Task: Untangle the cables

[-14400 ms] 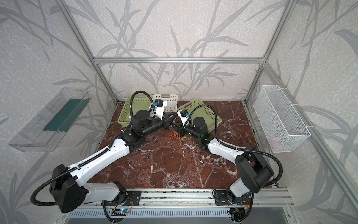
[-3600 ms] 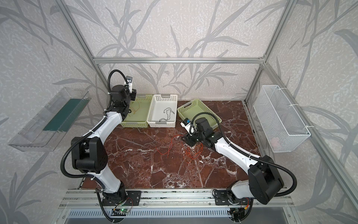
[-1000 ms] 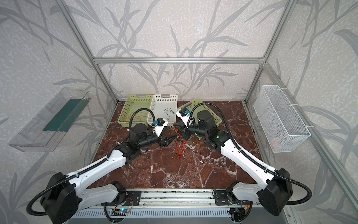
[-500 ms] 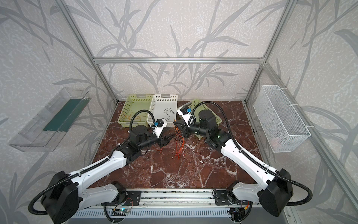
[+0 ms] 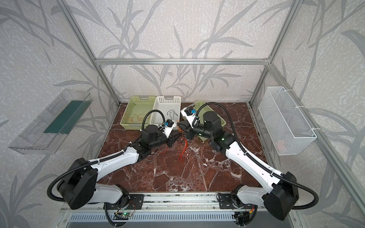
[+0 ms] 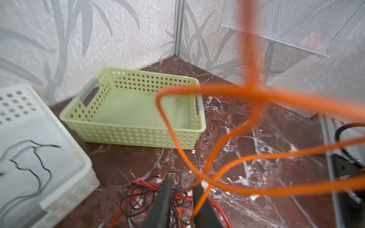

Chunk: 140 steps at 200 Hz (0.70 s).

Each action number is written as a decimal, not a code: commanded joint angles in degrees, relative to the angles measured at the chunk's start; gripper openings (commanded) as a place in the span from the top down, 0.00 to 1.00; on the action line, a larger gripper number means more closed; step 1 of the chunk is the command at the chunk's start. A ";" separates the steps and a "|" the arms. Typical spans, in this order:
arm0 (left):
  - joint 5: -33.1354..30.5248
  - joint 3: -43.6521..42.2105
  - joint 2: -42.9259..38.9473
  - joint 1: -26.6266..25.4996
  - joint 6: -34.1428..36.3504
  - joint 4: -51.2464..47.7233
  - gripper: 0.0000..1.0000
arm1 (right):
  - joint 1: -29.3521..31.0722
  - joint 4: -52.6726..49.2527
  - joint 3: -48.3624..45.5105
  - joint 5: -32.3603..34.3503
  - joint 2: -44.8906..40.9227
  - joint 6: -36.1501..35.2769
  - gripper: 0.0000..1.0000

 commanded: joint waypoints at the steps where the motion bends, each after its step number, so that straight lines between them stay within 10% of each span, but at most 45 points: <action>1: 0.66 1.88 -2.93 -0.32 1.44 -0.66 0.93 | -2.03 1.80 -2.25 3.36 -2.56 1.89 1.00; 140: 10.27 5.31 -5.58 -2.51 6.09 -20.22 1.00 | -8.57 4.52 -7.00 14.49 -2.65 8.58 1.00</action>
